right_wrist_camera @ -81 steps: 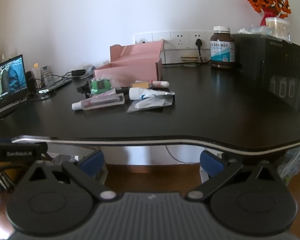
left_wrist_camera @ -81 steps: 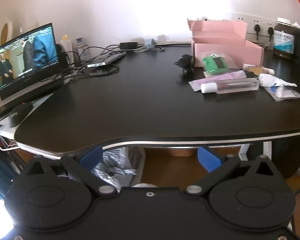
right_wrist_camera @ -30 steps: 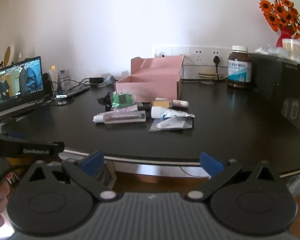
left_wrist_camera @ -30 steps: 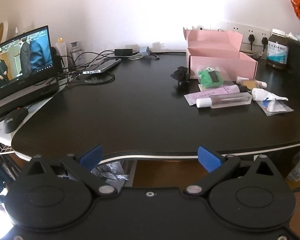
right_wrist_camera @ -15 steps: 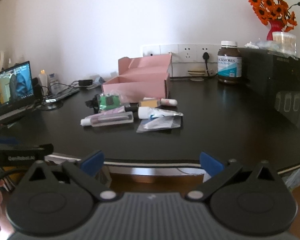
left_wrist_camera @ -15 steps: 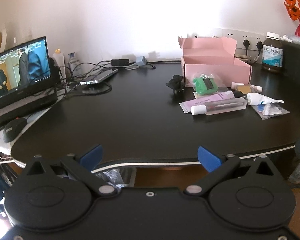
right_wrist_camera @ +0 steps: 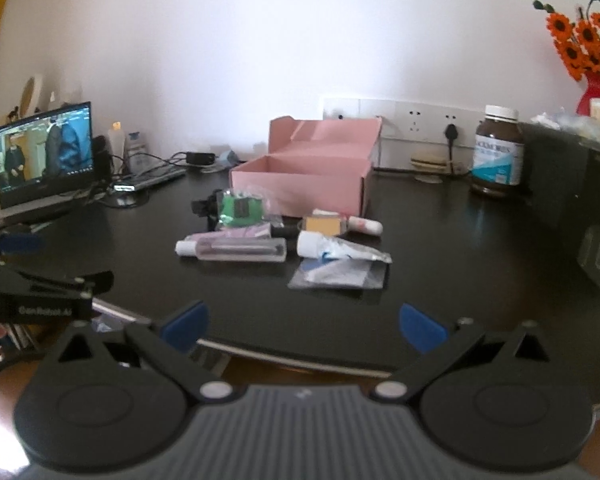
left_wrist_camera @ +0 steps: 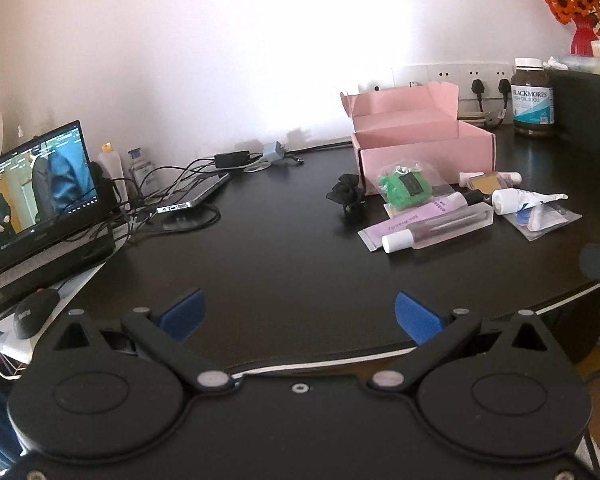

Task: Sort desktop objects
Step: 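Move the right tool toward the cluster of items beside the pink box, then lower the right tool over the green item in the clear bag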

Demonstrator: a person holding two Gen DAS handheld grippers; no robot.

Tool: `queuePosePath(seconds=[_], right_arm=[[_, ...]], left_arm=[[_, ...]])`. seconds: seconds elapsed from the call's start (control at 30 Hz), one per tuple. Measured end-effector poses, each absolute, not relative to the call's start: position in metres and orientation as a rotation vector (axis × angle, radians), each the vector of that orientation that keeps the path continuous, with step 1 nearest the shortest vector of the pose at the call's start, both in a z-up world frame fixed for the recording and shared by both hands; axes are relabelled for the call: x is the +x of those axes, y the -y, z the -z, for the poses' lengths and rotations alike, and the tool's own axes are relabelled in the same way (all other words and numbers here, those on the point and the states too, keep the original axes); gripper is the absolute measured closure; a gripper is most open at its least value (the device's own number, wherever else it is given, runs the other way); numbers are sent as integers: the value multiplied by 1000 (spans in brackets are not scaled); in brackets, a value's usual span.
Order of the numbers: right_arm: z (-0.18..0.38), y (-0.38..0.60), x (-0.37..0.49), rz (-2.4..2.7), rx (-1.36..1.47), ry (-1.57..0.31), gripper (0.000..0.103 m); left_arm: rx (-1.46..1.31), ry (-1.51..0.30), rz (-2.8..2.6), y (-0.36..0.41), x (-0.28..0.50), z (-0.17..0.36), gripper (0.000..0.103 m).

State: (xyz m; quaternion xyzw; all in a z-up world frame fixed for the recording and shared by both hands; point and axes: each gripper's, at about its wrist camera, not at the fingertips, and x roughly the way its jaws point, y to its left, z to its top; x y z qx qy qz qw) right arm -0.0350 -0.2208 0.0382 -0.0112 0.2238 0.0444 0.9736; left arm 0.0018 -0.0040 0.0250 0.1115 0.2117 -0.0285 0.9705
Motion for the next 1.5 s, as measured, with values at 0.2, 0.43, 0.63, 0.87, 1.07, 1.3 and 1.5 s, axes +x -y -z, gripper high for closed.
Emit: queuePosePath(seconds=[0.2,0.43,0.63,0.87,1.07,1.3,1.5], right_arm=[[-38,214,-22,-113,-91,-429,1],[-37,204,-17,-135,-144,-402,1],[-40,197,-15,-151,-180,-390,1],[-46,200,-6,-149,-168,-372,1],[-49,204,5,-159,-151,-370,1],[-49,206,19,-168,-134,-375,1],[-45,207,31,-159,-156,-374,1]], left_arm=[[214,-447,61,1,10,-20,0],[180,-453,62,-4,14,-20,0],[184,-429,72,-4,15,-26,0],[170,-433,88,-4,25,-30,0],[172,-431,94,-3,35,-31,0],[171,-418,111,-1,50,-35,0],[160,-413,128,-9,67,-38,0]])
